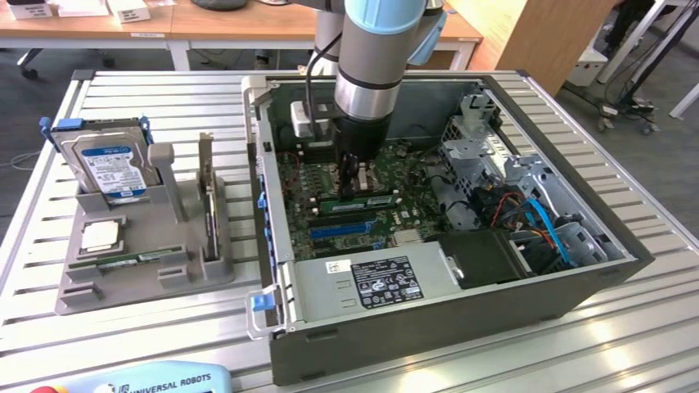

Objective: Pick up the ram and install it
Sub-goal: 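Press down the ram until it locks into place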

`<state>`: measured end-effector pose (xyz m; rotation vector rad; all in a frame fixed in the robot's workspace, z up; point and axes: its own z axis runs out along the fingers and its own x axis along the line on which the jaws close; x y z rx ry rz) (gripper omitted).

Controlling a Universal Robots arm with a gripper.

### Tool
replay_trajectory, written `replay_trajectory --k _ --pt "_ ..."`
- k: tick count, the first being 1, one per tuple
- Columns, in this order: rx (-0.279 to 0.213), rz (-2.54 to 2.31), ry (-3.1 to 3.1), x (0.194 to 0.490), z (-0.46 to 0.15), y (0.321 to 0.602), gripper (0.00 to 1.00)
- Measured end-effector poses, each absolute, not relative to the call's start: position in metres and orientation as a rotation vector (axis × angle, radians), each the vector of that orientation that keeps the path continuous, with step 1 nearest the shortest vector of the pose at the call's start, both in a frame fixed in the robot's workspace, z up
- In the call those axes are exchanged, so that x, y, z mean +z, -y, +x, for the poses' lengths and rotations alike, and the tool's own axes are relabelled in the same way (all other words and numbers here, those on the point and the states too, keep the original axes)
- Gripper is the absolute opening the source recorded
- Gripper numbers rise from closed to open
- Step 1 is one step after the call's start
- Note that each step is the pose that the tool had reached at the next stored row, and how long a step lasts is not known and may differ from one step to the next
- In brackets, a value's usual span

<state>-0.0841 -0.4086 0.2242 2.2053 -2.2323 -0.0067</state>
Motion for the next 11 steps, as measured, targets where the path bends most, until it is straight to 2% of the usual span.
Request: replay_trajectory --k 11 --pt "-0.007 2.205 2.232 0.2230 -0.0841 0.4087 0.10"
